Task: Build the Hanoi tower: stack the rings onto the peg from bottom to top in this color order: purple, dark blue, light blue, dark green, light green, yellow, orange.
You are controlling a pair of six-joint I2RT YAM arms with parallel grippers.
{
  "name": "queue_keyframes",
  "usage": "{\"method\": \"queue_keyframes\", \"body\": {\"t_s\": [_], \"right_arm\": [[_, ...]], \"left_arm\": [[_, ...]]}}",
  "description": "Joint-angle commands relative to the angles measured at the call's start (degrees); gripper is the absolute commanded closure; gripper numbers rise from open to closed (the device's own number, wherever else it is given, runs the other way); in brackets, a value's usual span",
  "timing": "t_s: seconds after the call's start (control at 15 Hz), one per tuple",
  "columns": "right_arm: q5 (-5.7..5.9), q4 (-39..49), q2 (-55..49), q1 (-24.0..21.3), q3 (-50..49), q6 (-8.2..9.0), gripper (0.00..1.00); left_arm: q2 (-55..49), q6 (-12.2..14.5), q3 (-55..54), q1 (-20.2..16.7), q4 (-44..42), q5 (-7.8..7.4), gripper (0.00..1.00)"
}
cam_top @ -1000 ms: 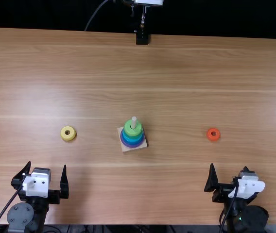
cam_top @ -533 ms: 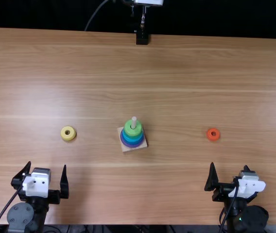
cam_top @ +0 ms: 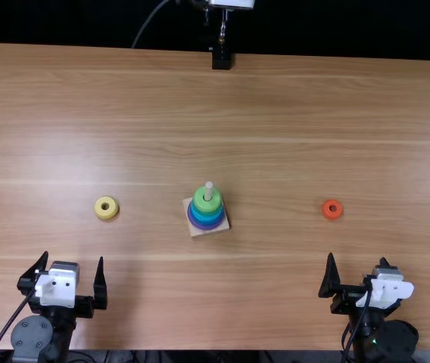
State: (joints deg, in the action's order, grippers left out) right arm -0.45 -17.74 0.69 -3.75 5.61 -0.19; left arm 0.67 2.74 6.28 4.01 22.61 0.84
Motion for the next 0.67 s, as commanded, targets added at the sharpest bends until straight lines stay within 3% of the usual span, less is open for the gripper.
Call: {"method": "queue_keyframes", "body": {"t_s": [0.0,0.47,0.6], "right_arm": [[-0.29,-1.84,-0.69,-0.12,-4.55,-0.34,0.0],[-0.29,-1.84,-0.69,-0.12,-4.55,-0.34,0.0],[-0.29,-1.84,-0.69,-0.12,-4.55,-0.34,0.0]], "left_arm": [[-0.67,0.21,-6.28,-0.76,4.28,-1.05,0.0],[-0.67,0.32,-6.28,-0.32,4.18,-1.69,0.0],[0.48,0.21,0.22,-0.58,3.76,-1.69,0.0]]}}
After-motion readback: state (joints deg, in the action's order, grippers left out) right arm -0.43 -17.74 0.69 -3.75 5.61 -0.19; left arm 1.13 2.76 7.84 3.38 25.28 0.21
